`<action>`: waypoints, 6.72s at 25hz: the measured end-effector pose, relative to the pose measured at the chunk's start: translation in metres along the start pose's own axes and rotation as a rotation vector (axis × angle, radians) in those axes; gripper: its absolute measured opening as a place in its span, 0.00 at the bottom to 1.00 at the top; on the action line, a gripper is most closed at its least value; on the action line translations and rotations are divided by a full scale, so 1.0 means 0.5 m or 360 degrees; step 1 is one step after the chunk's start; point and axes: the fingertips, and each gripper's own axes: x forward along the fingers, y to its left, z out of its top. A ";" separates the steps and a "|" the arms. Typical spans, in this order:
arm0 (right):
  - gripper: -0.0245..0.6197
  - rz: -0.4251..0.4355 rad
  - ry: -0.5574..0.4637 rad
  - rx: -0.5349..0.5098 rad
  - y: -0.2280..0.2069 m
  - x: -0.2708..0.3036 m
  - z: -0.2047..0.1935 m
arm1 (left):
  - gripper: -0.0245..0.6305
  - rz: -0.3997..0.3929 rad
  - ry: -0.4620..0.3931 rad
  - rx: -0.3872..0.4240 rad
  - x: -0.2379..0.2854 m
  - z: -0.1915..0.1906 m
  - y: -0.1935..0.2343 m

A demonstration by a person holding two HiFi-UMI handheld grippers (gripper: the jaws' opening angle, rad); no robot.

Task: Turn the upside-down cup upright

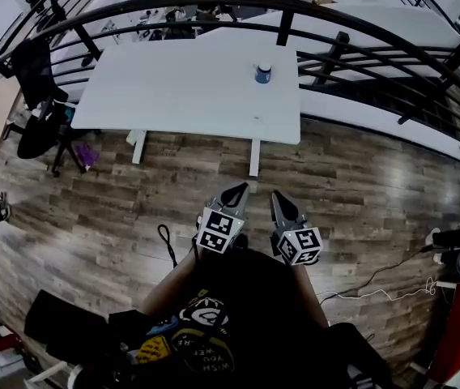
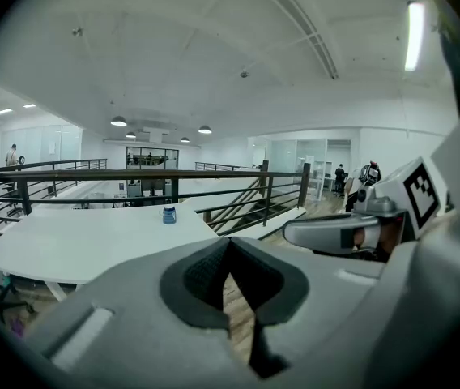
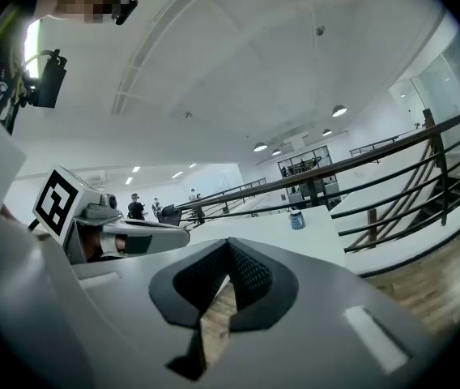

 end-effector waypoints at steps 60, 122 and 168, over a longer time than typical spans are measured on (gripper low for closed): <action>0.70 0.0136 0.0650 -0.0505 -0.759 1.179 -0.093 | 0.04 0.0092 0.0403 -0.0168 0.804 0.102 0.690; 0.09 0.0843 0.0709 0.0308 -0.565 1.004 0.100 | 0.12 -0.0400 0.0275 -0.0535 0.805 0.183 0.790; 0.04 0.0077 0.0317 0.0194 -0.431 0.707 0.148 | 0.04 -0.0285 0.0144 -0.0396 0.624 0.214 0.541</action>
